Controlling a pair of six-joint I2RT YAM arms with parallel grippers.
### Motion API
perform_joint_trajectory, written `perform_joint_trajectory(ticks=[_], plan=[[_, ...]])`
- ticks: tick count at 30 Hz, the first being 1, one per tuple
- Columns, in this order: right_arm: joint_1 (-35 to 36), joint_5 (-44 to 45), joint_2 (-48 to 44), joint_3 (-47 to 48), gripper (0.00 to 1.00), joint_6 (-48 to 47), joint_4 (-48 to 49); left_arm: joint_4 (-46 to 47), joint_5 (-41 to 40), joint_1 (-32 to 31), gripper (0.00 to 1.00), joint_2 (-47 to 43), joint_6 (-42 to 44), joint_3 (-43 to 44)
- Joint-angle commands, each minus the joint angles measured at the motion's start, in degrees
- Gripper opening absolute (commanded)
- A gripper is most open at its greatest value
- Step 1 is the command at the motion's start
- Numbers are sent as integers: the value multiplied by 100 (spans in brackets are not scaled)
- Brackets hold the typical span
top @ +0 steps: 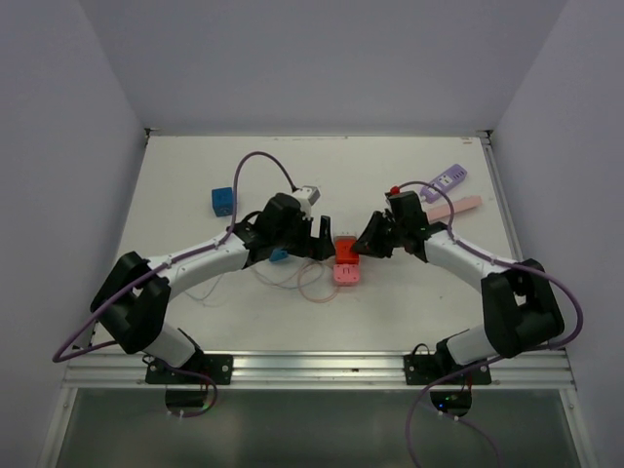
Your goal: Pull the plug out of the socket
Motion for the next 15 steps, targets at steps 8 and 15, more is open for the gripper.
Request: perform_joint_trajectory(ticks=[8, 15], plan=[[125, 980, -638, 423, 40, -352, -661, -31, -180, -73, 100, 343, 130, 693], [-60, 2563, -1395, 318, 69, -458, -1399, -857, -1138, -556, 100, 1142, 297, 1825]])
